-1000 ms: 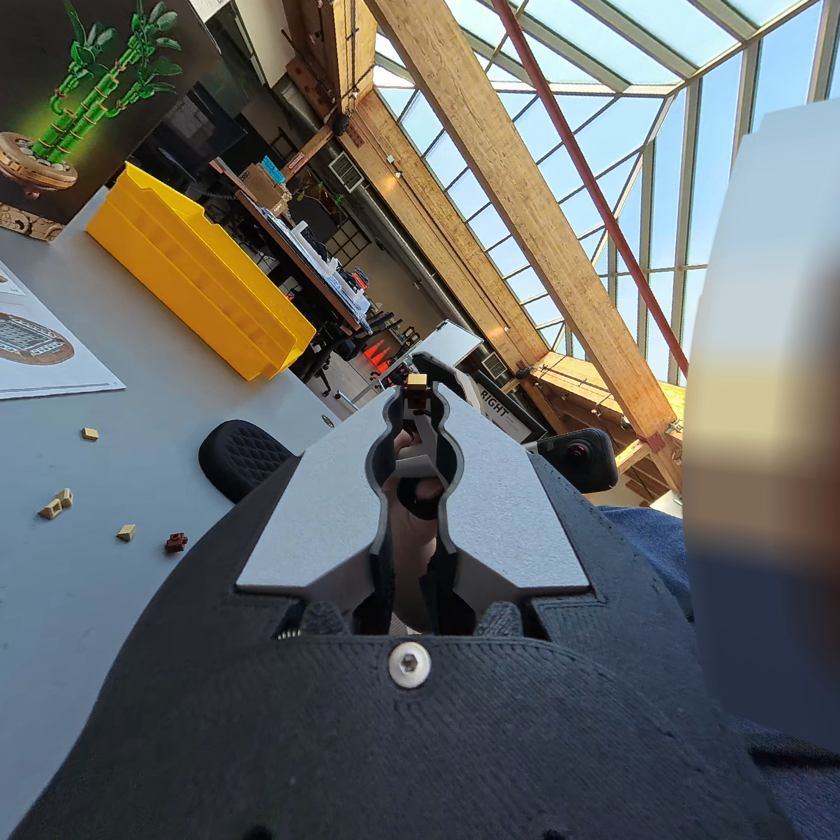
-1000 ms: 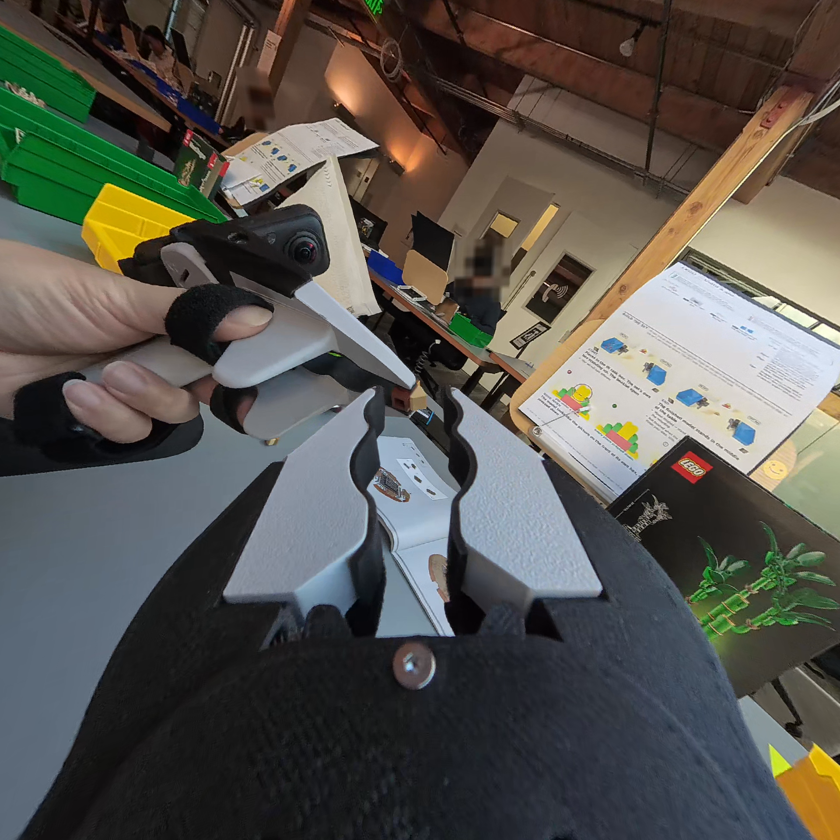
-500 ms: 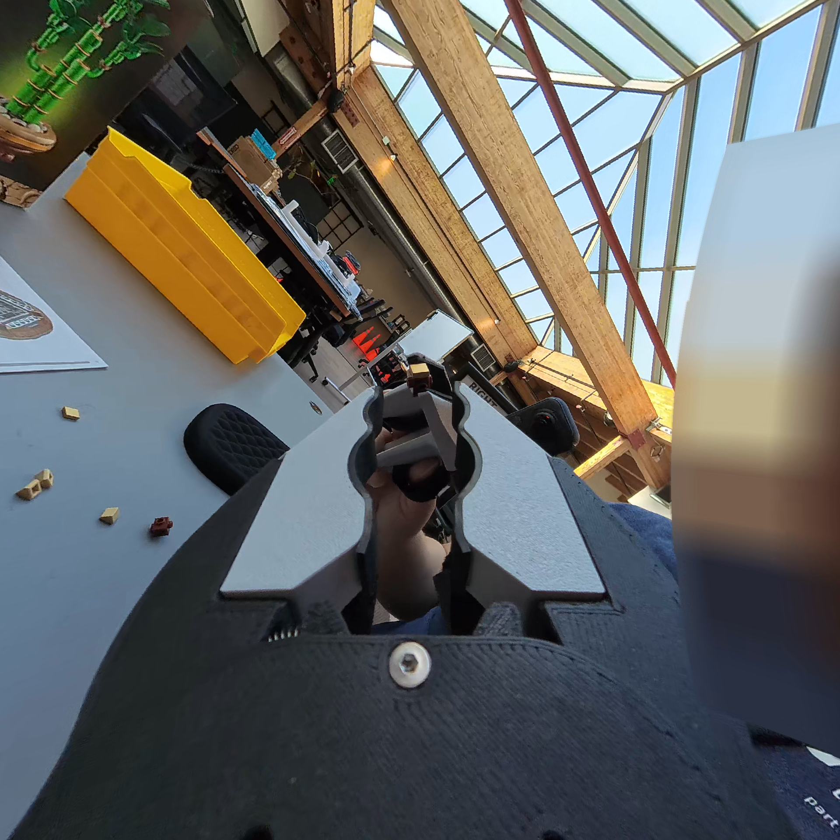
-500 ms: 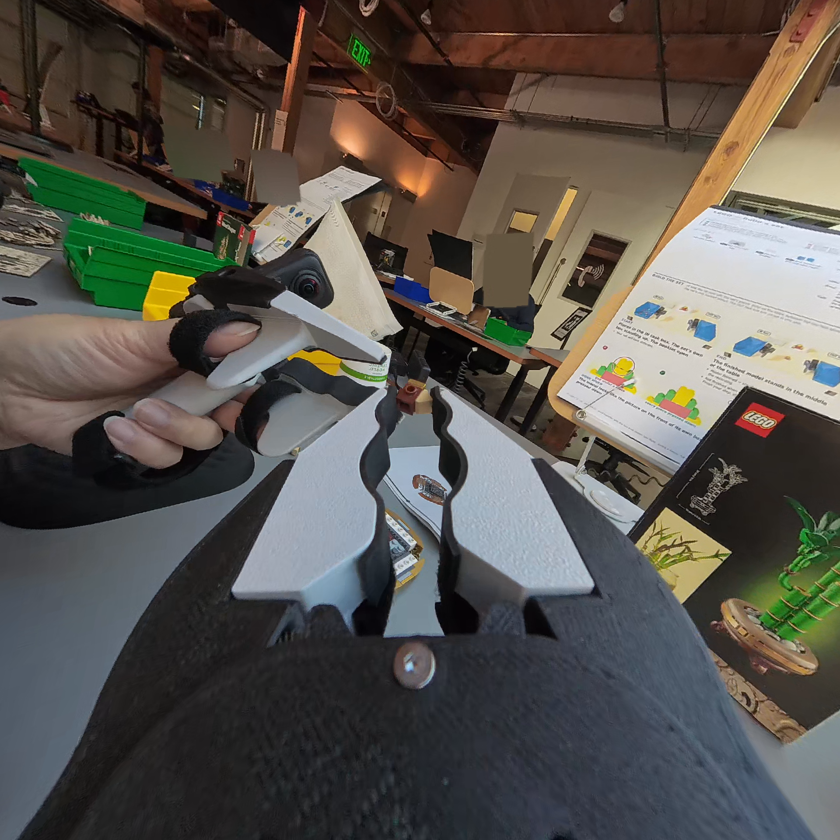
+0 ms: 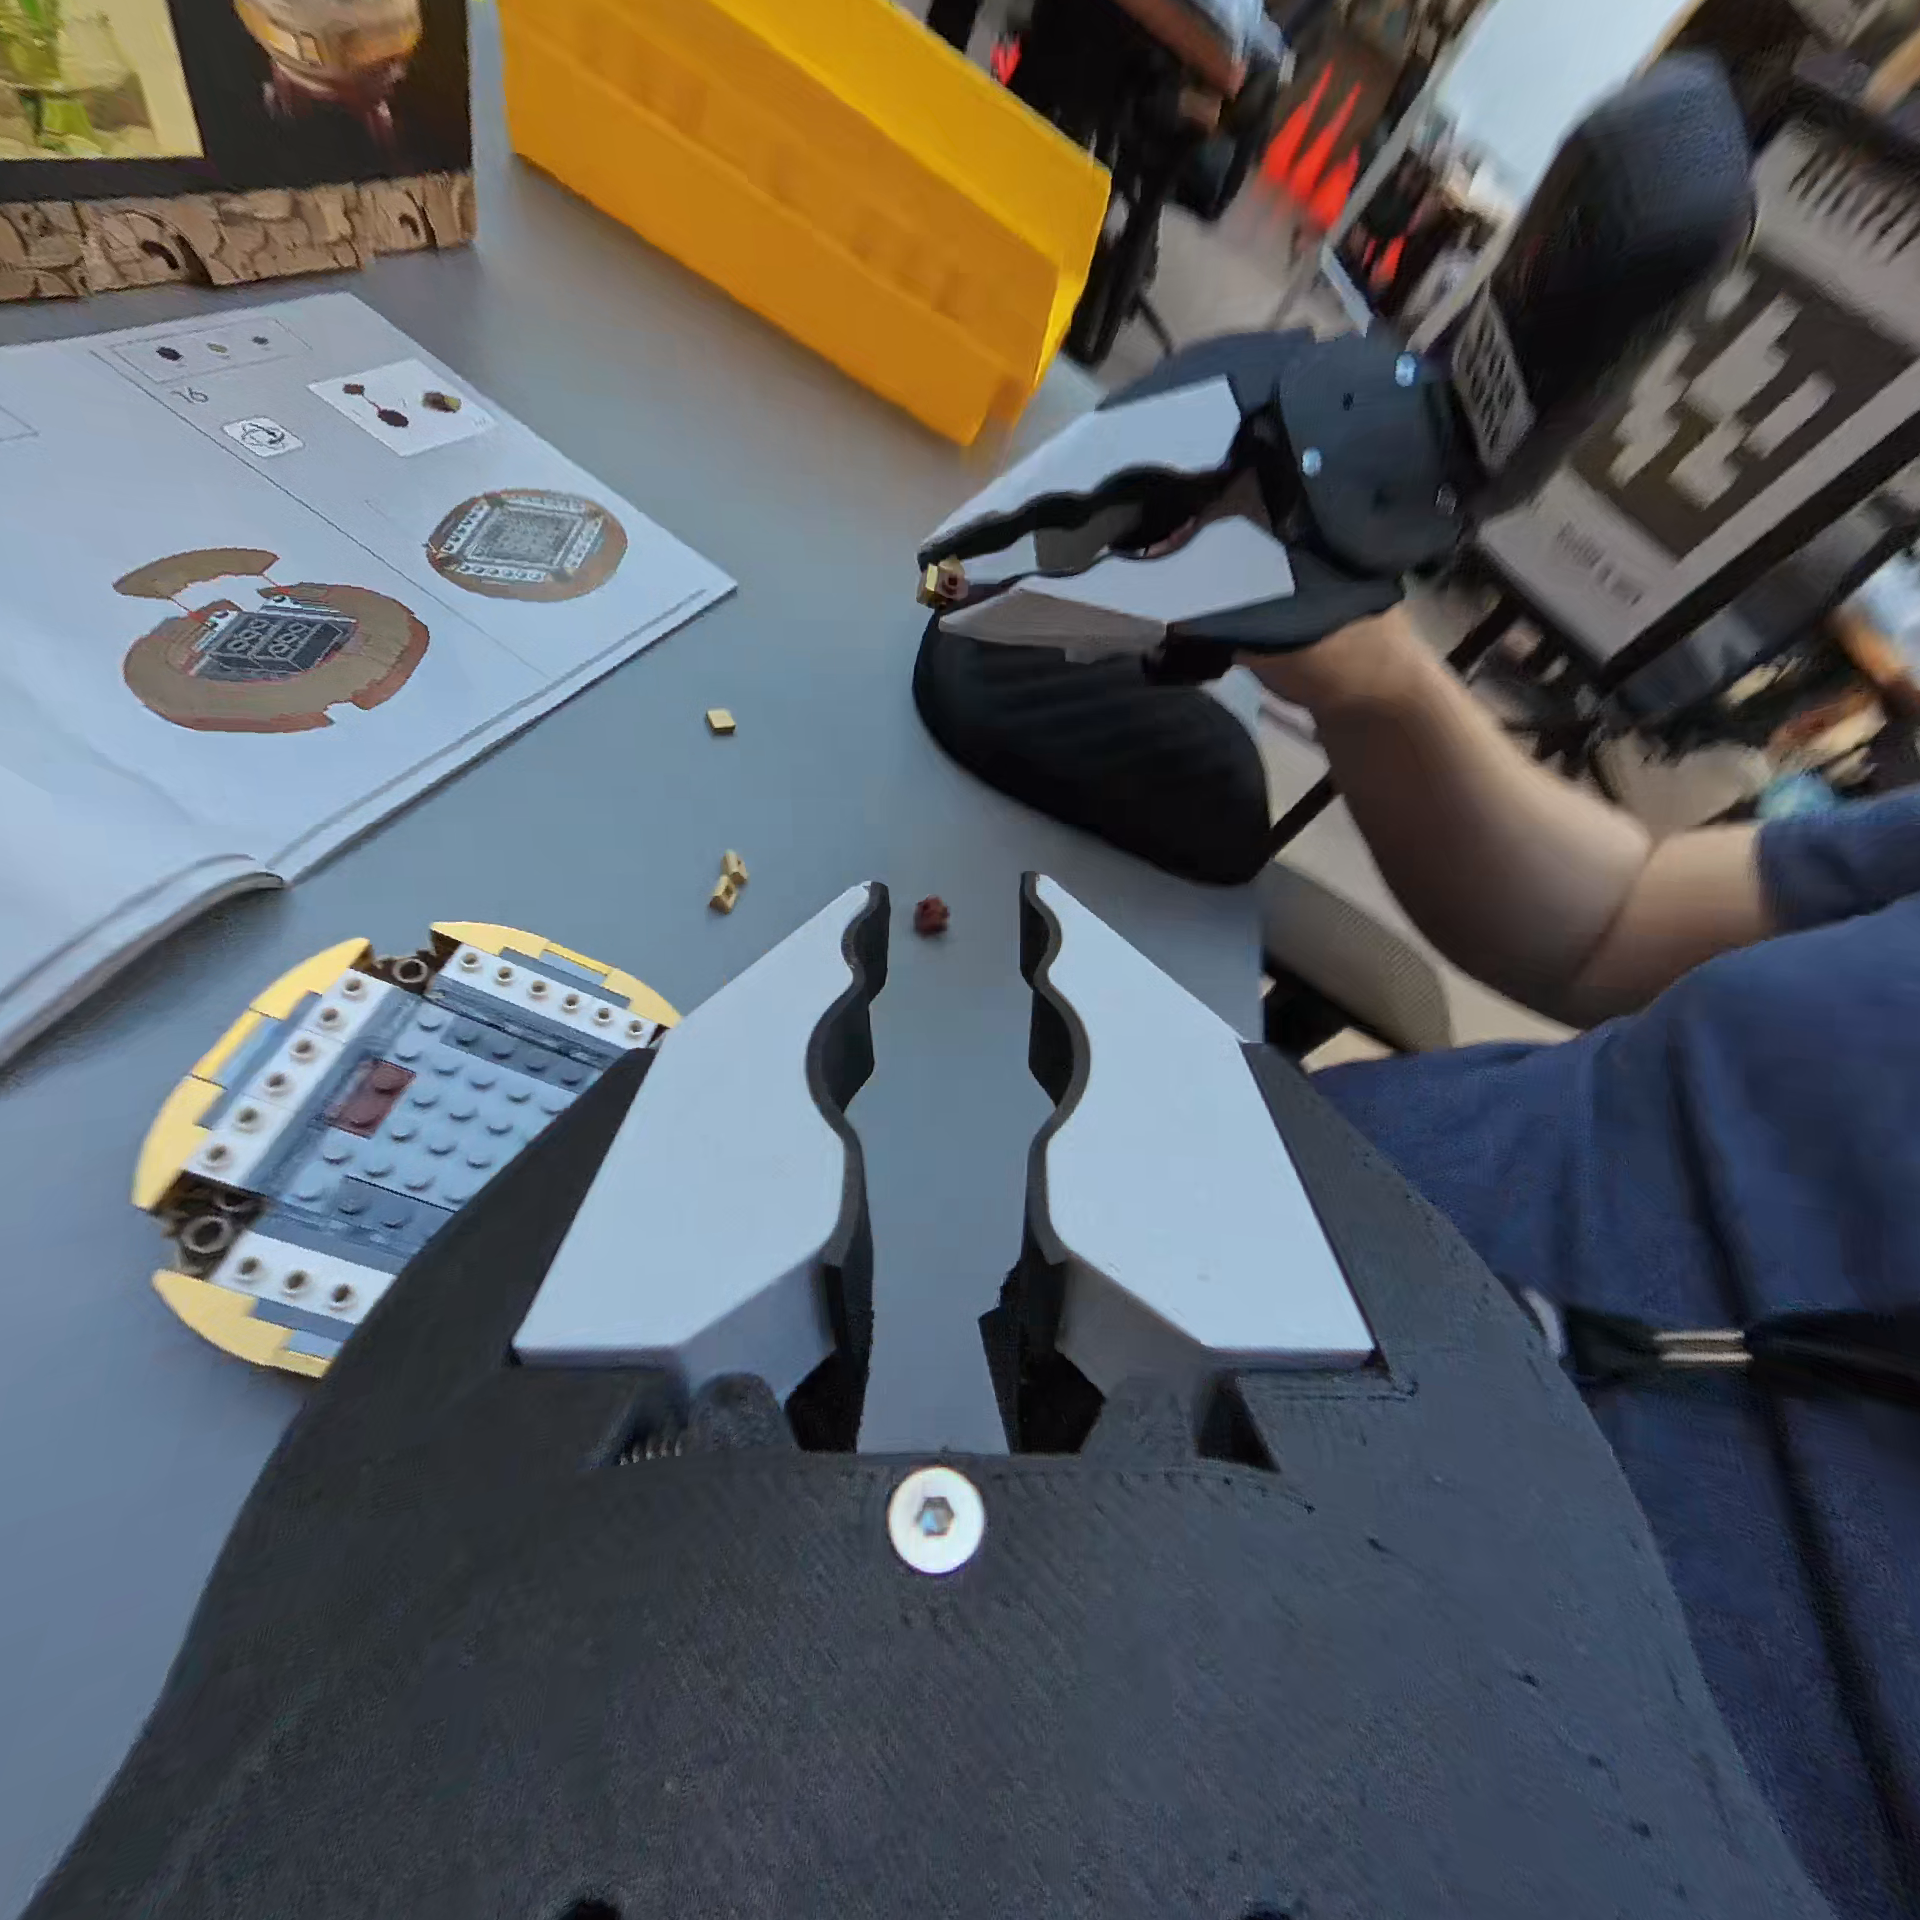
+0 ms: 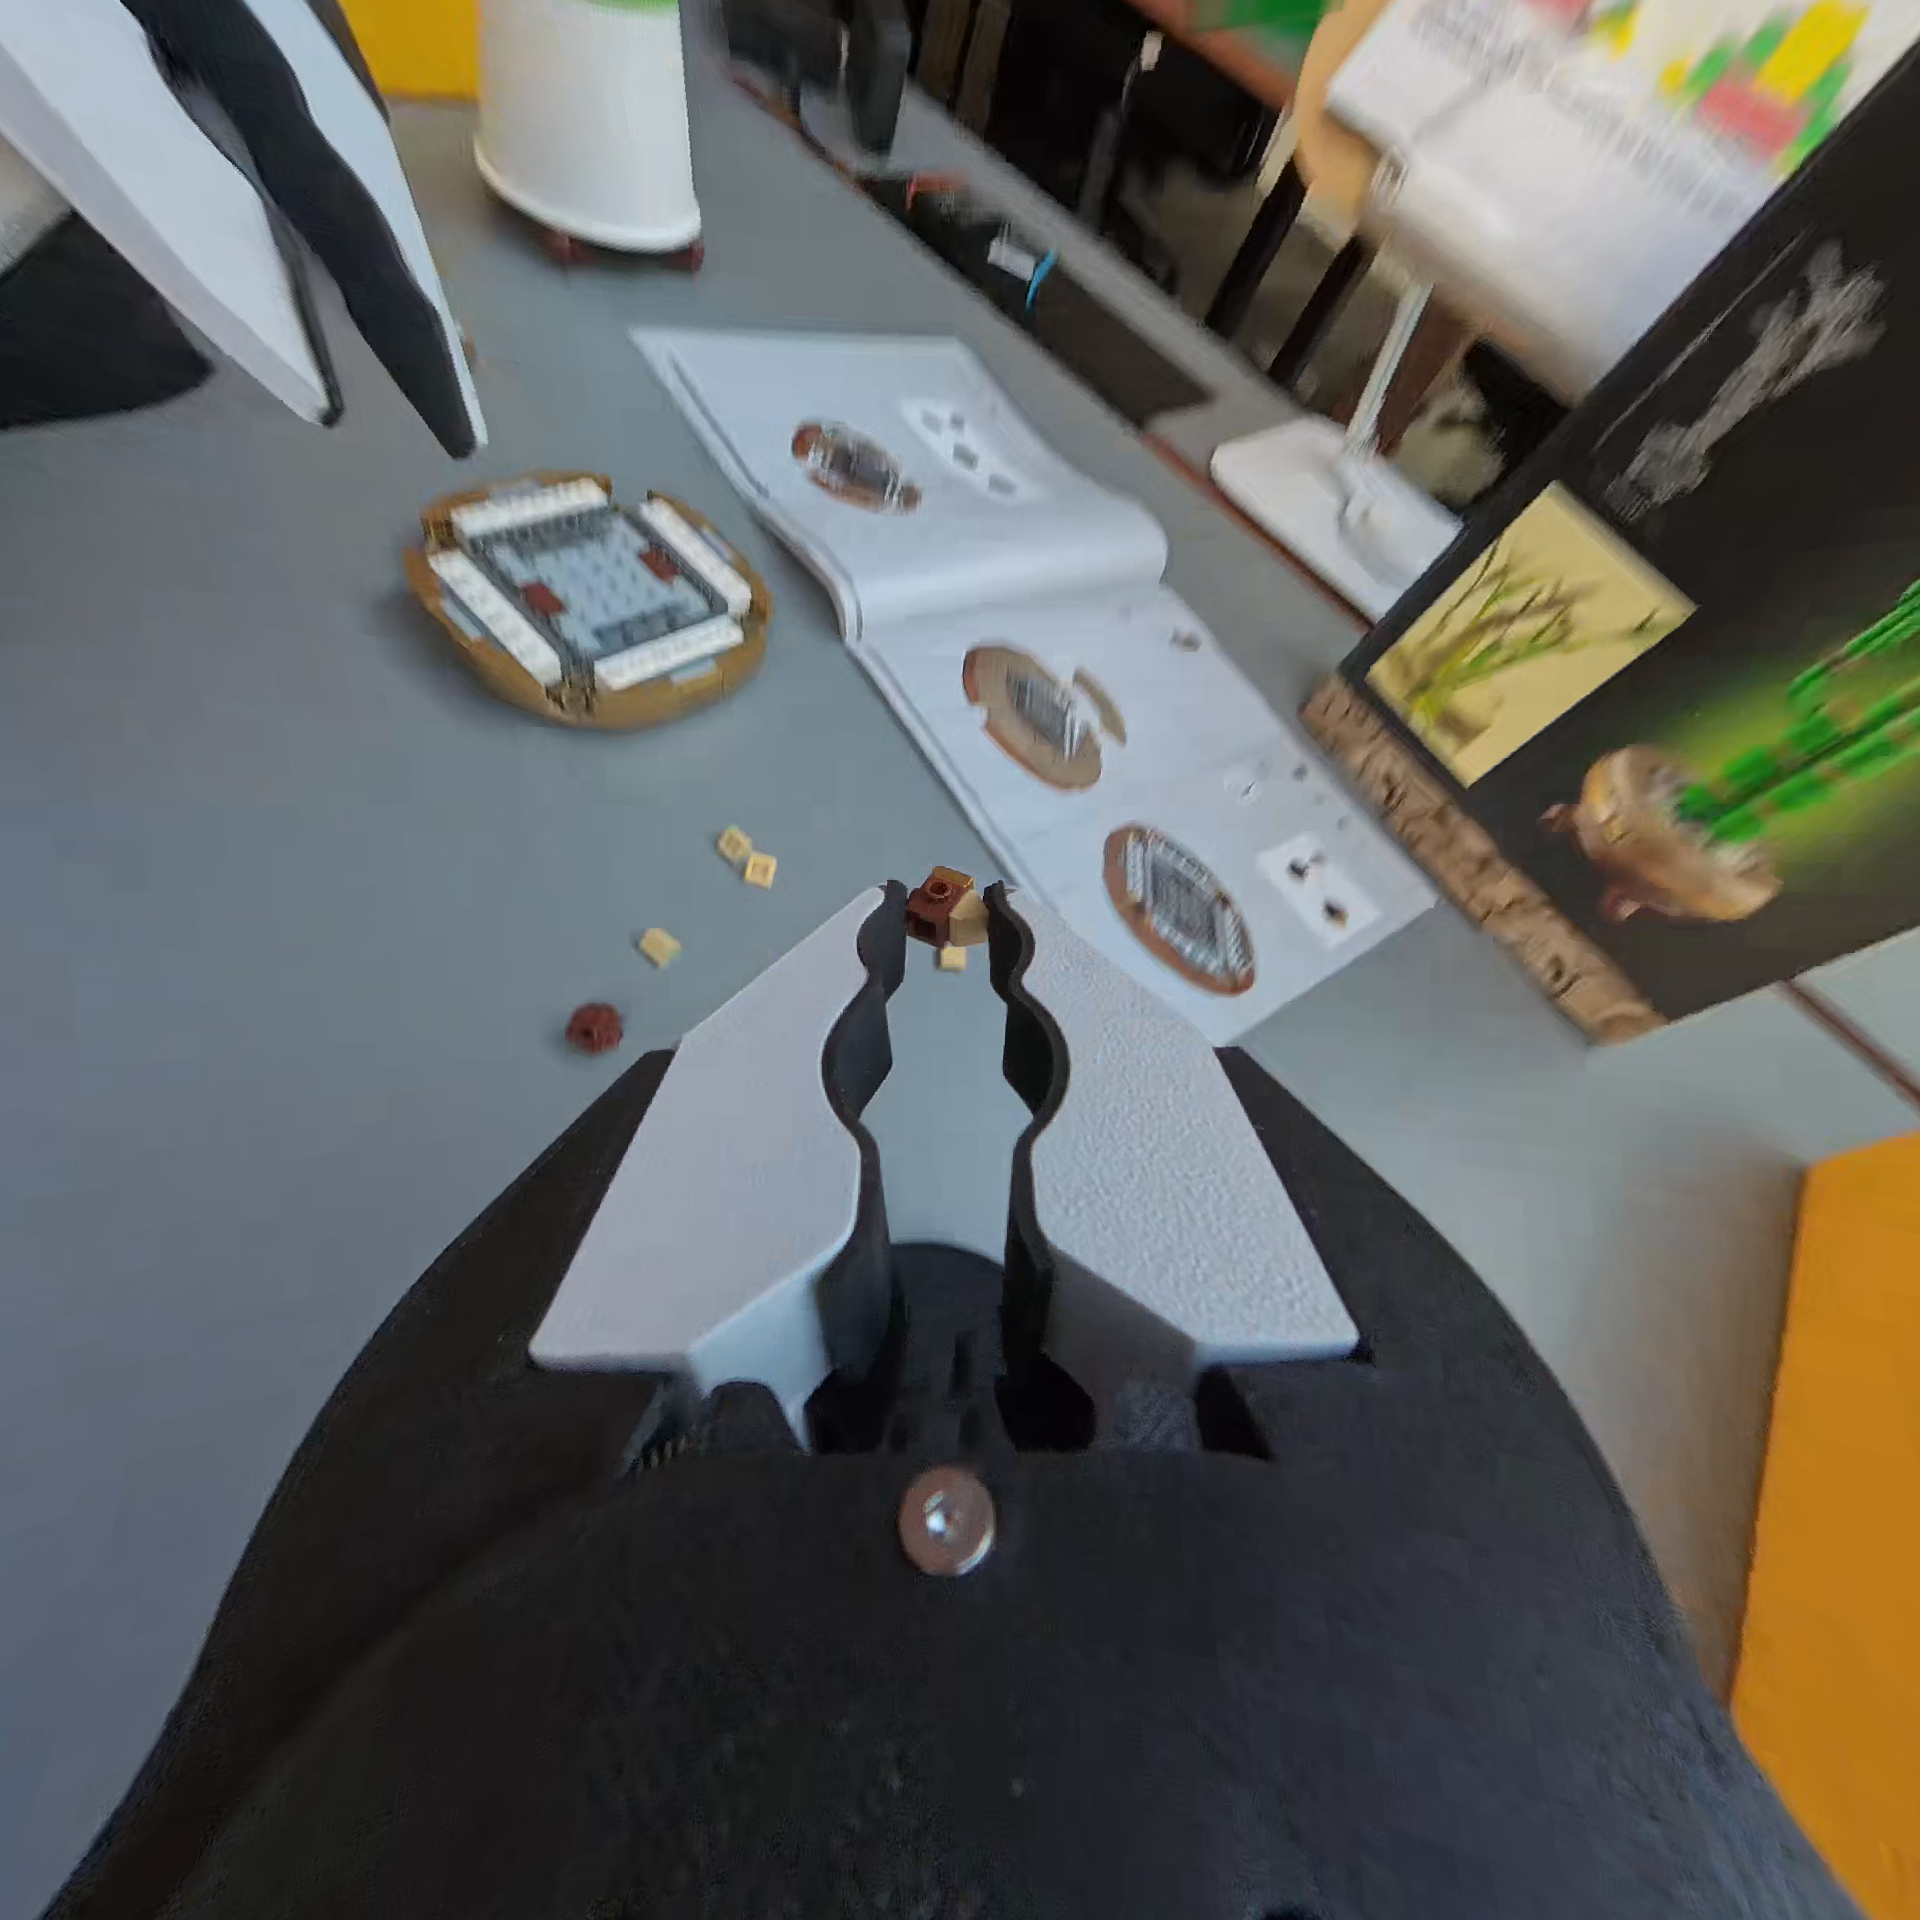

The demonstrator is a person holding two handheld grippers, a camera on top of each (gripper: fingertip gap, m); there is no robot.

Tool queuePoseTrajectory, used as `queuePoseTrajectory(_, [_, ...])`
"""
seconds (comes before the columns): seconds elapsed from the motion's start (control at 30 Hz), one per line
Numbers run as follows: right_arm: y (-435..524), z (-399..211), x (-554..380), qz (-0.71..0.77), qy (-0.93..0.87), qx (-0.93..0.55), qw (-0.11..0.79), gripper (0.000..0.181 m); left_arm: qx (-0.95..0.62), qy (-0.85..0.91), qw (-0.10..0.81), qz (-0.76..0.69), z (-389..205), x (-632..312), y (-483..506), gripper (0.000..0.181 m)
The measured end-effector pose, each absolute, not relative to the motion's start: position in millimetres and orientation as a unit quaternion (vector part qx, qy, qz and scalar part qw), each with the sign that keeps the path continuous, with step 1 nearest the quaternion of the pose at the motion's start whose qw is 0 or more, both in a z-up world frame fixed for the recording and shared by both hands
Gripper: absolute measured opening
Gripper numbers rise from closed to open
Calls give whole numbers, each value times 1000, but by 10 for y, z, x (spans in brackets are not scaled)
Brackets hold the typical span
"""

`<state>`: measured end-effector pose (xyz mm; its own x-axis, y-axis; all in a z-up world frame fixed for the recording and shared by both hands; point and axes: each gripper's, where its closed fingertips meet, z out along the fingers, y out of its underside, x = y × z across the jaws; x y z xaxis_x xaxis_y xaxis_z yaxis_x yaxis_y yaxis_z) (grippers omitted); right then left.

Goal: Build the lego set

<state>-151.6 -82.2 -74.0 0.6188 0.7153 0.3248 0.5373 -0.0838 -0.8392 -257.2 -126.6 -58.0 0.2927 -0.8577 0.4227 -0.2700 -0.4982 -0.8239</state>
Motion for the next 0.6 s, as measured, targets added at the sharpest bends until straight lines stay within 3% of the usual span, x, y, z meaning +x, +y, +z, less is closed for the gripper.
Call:
queuePoseTrajectory(0.1, [-791,-1158,-1444,116,-409,-796,431,15,-745,489,308,-333,-855,-2497,-1097,20])
queuePoseTrajectory(0.3, [-728,-1449,-1542,106,-402,-826,381,15,-695,634,268,-206,-1253,-2360,-868,20])
queuePoseTrajectory(0.6, [-692,-1524,-1541,101,-371,-846,370,15,-659,697,220,-176,-1473,-2211,-828,18])
